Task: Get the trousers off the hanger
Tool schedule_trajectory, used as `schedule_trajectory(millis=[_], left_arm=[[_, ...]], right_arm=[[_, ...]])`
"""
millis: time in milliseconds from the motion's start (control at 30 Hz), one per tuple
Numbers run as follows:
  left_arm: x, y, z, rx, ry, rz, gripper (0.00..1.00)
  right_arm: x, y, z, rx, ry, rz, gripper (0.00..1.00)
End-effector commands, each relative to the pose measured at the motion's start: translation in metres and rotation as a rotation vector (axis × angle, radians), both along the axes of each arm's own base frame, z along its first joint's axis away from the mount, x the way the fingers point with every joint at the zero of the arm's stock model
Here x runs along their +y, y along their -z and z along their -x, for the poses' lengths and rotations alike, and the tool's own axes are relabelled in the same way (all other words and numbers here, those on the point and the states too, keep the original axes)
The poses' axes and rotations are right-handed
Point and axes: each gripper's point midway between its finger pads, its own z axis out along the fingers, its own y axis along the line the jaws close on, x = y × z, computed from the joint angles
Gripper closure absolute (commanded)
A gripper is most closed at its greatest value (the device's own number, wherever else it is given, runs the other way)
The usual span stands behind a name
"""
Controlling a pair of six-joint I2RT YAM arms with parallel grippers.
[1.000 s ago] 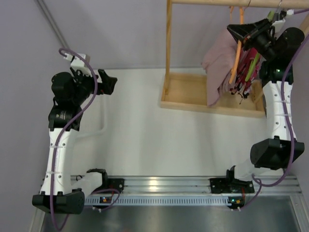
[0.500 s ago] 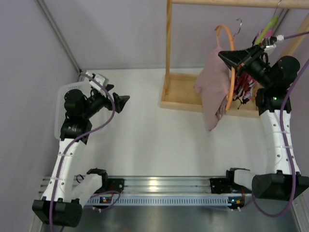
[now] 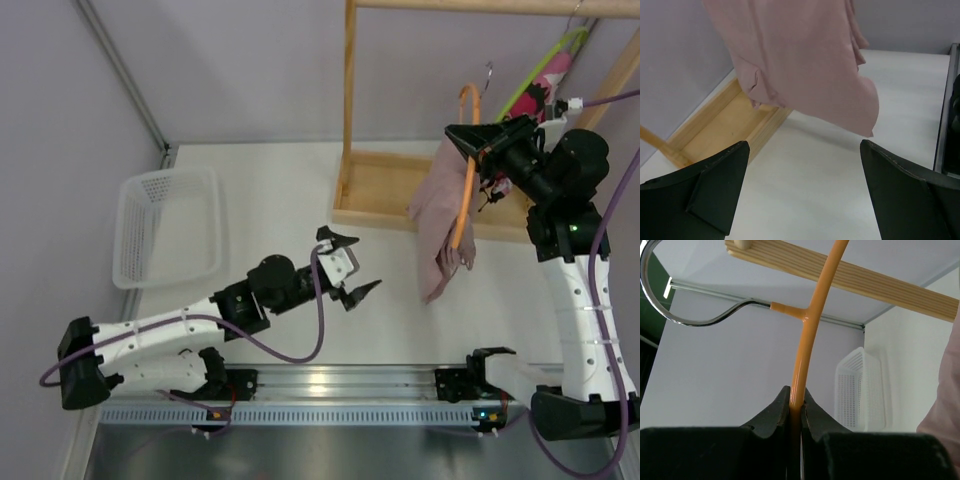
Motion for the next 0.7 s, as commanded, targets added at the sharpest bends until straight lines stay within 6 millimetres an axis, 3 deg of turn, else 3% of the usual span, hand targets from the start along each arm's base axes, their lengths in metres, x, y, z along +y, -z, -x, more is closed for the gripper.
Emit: schedule_trajectory(millis=[0,67,100,167,200,267,300,367,400,433,667], left_arm=[[-0.023,-0.039,0.007,-0.127,-0.061,0.176,0.01],[-0.036,-0.039,0.011,-0.113,-0.055,0.208,0.01],[-0.048,-0.026,0.010,-0.092,-0.049,0.193,0.01],[-0.059,-0.040,0.008,-0.073,-0.044,0.272,0.01],[-0.071,-0.028,0.008,-0.062,-0.049,0.254,0.01],[-0.082,-0.041,0.010,-0.075,-0.056,0.324,0.01],[-0.094,-0.032,0.012,-0.063,-0.053,0.318,0.01],[-0.101,-0.040,0.006,-0.053,-0.099,0.371,0.01],[-0.110,-0.031,0.004,-0.035,-0.106,0.366,0.01],[-0.113,-0.034,0.002,-0.029,-0.116,0.388,0.01],[-0.141,-0.028,0.009,0.025,-0.061,0.414,0.01]], right_arm=[[-0.011,-0.055,0.017,-0.153,0.094,0.027,1.00],[-0.014,-0.057,0.014,-0.145,0.115,0.023,1.00],[-0.014,-0.058,0.015,-0.143,0.118,0.023,1.00],[-0.017,-0.057,0.013,-0.129,0.138,0.026,1.00],[-0.018,-0.056,0.013,-0.125,0.145,0.027,1.00],[-0.021,-0.054,0.011,-0.109,0.162,0.022,1.00],[-0.021,-0.054,0.010,-0.108,0.166,0.020,1.00],[-0.023,-0.054,0.011,-0.101,0.173,0.019,1.00],[-0.023,-0.055,0.010,-0.100,0.176,0.019,1.00],[-0.024,-0.056,0.010,-0.105,0.180,0.020,1.00],[-0.022,-0.061,0.011,-0.114,0.173,0.014,1.00]])
